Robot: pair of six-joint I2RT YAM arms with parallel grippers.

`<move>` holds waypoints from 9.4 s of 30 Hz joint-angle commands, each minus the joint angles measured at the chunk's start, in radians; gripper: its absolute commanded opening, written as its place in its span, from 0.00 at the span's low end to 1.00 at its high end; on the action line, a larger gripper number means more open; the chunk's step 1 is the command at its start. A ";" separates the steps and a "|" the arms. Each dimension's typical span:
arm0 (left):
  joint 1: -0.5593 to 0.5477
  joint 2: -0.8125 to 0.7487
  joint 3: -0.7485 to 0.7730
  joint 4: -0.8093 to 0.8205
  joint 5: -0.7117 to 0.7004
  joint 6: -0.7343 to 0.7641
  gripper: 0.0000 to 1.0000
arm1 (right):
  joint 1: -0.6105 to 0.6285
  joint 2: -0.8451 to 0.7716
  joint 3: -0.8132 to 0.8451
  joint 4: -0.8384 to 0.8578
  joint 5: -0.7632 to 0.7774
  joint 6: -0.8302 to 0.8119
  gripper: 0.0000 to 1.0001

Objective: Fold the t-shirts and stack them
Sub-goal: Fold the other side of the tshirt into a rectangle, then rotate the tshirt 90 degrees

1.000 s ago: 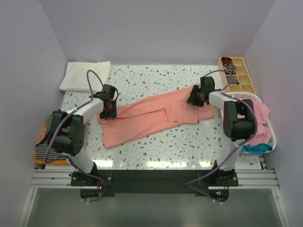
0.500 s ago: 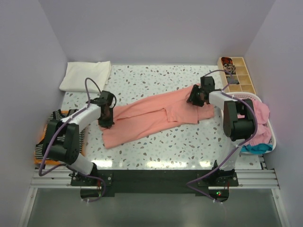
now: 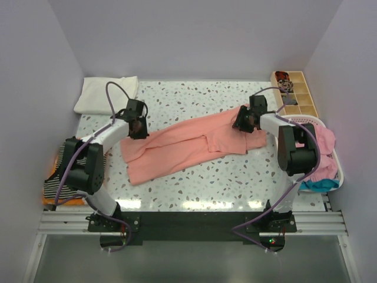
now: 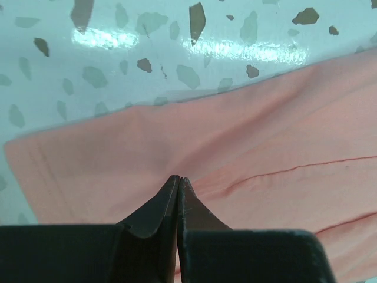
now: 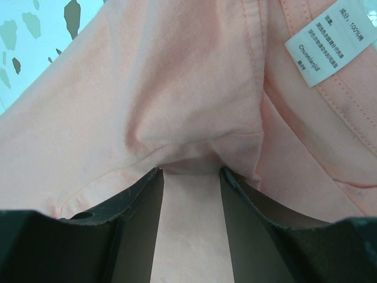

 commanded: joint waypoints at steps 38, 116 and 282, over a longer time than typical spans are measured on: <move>-0.060 -0.045 -0.079 0.142 0.139 -0.031 0.05 | 0.002 0.084 -0.029 -0.071 0.015 -0.023 0.48; -0.116 0.012 -0.178 -0.079 -0.368 -0.140 0.00 | 0.000 0.090 -0.020 -0.072 0.015 -0.029 0.48; -0.192 0.509 0.587 0.127 0.237 0.282 0.22 | 0.447 -0.602 -0.020 -0.410 0.415 -0.121 0.61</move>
